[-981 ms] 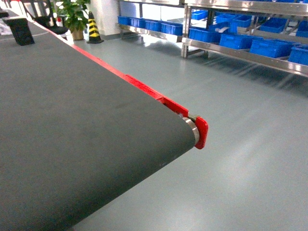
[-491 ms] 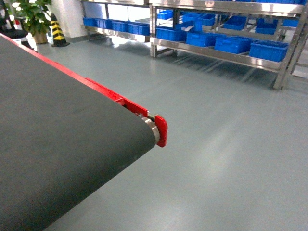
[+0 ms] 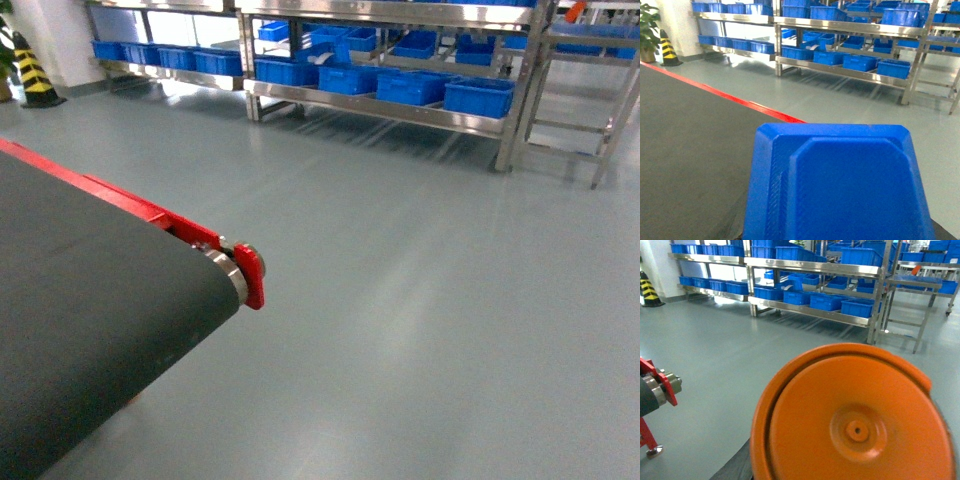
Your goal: Sort blue parts and orange caps into right shelf containers
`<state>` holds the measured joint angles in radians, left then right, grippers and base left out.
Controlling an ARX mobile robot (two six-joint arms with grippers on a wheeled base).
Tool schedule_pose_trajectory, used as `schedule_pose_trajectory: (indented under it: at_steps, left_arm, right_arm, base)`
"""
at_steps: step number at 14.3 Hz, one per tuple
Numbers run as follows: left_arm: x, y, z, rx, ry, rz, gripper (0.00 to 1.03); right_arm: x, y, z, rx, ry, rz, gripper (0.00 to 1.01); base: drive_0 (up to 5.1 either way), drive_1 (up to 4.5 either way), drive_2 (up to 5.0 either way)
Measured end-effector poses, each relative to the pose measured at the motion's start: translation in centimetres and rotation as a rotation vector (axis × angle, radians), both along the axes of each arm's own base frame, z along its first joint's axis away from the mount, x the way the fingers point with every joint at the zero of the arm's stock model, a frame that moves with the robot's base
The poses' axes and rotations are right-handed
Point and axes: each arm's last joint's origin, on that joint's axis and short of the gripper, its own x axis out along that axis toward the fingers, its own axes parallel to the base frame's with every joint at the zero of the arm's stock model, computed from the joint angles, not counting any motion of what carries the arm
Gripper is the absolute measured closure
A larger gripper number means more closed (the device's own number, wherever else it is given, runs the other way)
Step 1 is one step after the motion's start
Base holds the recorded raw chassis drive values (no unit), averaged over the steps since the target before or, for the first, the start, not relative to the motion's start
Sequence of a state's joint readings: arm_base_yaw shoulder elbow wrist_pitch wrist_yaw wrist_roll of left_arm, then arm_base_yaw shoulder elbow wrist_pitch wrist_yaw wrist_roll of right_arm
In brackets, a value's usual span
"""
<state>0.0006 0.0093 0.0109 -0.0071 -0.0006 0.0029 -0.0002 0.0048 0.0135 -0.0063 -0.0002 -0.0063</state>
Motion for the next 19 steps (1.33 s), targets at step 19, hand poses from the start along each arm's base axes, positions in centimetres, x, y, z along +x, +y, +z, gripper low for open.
schedule_pose_trajectory:
  at_steps: [19]
  left_arm:
    - [0.0, 0.0, 0.0, 0.0, 0.0, 0.0, 0.6]
  right_arm:
    - [0.0, 0.0, 0.0, 0.0, 0.0, 0.0, 0.57]
  base:
    - [-1.5, -1.55, -1.5]
